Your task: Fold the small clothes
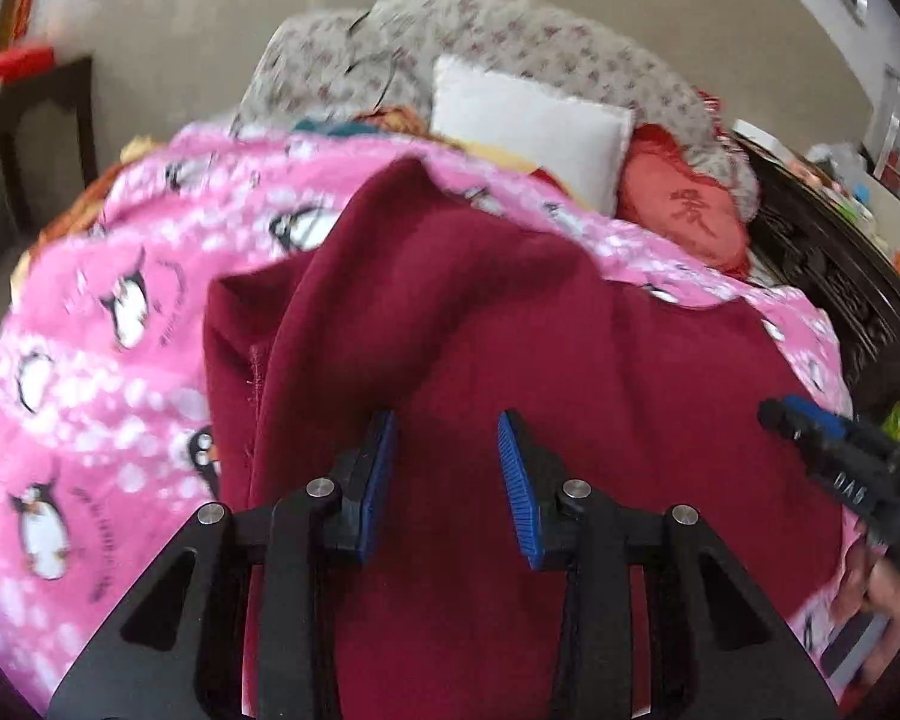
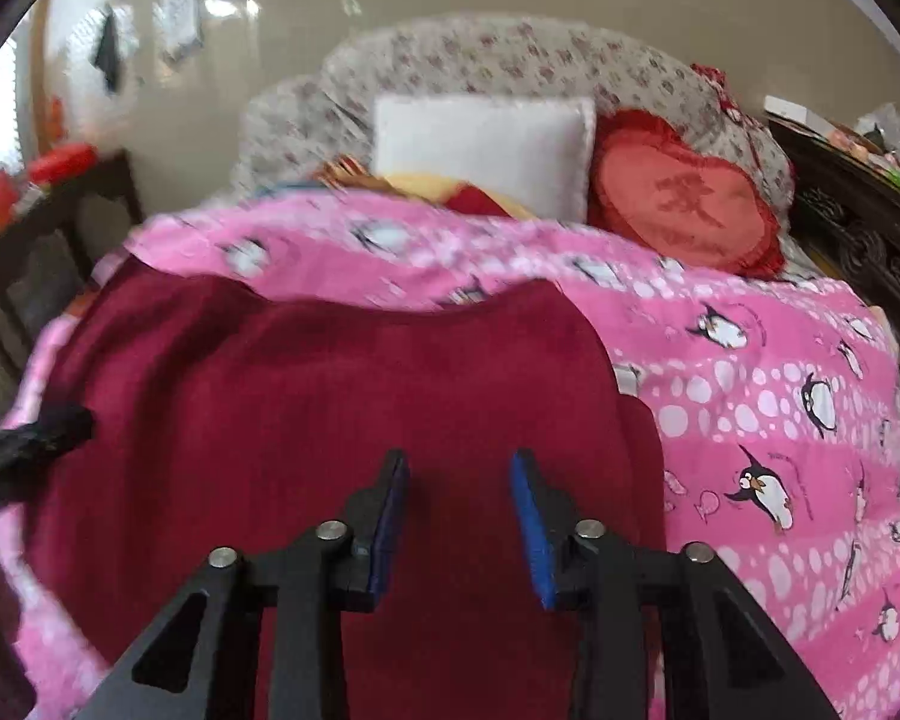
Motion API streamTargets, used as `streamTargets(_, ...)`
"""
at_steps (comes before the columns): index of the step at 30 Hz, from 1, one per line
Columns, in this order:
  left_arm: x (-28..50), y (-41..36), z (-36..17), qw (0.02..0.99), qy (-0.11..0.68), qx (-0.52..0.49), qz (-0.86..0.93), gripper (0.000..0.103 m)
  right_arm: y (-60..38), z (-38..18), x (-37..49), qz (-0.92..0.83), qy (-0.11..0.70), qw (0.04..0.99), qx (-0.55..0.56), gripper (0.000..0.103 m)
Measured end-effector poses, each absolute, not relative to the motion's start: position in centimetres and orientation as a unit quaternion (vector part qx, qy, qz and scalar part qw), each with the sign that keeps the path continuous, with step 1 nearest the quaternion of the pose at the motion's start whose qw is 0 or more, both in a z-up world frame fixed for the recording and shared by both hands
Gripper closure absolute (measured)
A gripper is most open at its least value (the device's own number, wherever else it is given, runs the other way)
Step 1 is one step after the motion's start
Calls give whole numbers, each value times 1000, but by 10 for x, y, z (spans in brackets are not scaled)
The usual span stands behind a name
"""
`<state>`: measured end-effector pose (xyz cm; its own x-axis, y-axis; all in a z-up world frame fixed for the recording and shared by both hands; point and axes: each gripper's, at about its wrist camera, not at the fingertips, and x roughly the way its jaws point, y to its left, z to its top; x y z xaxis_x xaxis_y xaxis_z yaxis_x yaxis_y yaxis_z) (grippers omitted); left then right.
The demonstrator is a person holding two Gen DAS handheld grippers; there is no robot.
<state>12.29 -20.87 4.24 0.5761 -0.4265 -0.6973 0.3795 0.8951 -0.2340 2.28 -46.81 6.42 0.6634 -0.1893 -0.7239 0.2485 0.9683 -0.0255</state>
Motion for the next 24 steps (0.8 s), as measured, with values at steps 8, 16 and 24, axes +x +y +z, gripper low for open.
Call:
streamTargets(8,121,-212,37,888,383,-46,-249,47,-473,51,29,-122,370,921,22,60)
streamTargets(16,104,-230,31,905,348,23,-242,37,-472,50,29,-122,362,924,21,60)
streamTargets(24,103,-226,30,905,347,15,-247,37,-471,50,28,-125,359,925,21,59)
